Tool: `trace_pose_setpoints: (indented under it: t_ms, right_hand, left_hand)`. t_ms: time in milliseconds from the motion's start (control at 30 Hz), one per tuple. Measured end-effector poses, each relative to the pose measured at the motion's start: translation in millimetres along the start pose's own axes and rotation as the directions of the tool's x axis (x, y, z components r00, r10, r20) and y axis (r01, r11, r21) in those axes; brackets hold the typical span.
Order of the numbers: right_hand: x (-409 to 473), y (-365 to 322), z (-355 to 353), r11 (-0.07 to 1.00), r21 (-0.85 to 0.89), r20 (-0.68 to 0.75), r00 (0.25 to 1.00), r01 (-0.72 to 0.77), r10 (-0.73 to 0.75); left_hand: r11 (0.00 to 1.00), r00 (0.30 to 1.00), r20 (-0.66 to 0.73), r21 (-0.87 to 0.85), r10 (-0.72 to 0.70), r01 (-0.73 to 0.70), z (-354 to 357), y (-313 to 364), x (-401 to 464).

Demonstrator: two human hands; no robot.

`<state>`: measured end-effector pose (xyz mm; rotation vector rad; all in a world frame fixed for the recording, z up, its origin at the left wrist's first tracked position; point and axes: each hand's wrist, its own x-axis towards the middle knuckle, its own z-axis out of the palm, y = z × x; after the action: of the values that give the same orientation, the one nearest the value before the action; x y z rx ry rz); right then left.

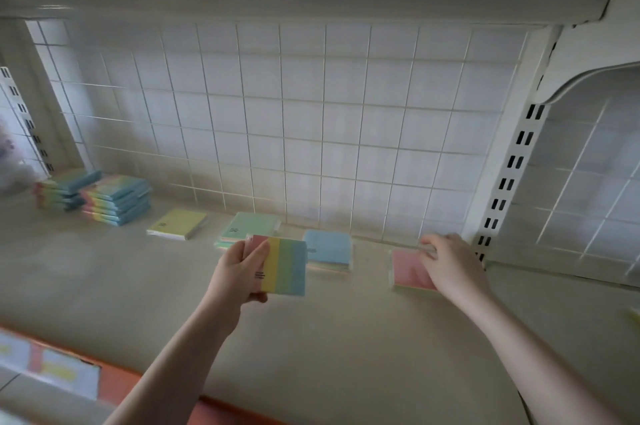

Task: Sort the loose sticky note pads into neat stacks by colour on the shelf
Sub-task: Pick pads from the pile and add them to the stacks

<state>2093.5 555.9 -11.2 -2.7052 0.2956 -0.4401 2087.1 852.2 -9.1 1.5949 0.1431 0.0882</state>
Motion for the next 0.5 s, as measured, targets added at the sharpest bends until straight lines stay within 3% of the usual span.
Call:
trace_pose_setpoints:
  t_ms: [233,500]
  right_hand:
    - [-10,-69,4,0.982,-0.066,-0.091,0.979,0.178,-0.184]
    - [-21,-179,49,0.968,-0.057,-0.101,0.963,0.245,-0.250]
  left_hand:
    - [1.000,1.000,-0.013,-0.003,0.002,-0.002,-41,7,7]
    - [1.000,1.000,0.018,0.001,0.004,-0.004,-139,7,39]
